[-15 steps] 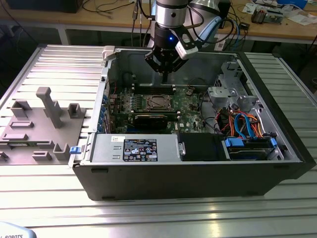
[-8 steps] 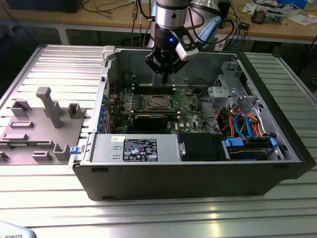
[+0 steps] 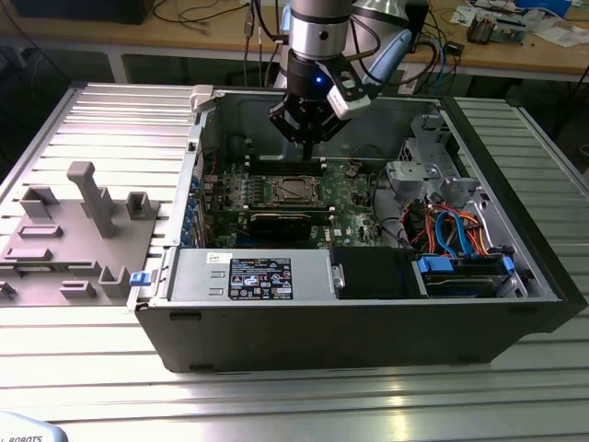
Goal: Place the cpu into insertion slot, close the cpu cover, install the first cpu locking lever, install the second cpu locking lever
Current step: 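Install the second cpu locking lever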
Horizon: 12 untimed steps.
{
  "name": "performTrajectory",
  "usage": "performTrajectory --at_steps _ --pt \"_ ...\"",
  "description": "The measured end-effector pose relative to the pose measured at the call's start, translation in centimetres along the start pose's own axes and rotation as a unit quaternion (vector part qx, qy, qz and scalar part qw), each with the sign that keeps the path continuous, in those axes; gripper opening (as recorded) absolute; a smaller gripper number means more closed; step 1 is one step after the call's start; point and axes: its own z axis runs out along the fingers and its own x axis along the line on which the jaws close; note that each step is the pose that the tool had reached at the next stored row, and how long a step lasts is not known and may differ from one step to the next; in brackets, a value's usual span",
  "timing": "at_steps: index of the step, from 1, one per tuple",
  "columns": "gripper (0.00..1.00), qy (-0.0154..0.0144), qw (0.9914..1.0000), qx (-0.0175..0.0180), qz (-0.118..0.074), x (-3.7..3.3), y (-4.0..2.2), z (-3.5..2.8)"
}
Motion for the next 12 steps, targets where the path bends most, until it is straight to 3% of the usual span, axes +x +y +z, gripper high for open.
performTrajectory --at_steps 5,12 --pt "0.11 0.0000 1.00000 0.0000 0.000 0.03 -0.64 0.15" --pt "0.11 0.0000 1.00000 0.0000 0.000 0.12 -2.27 0.55"
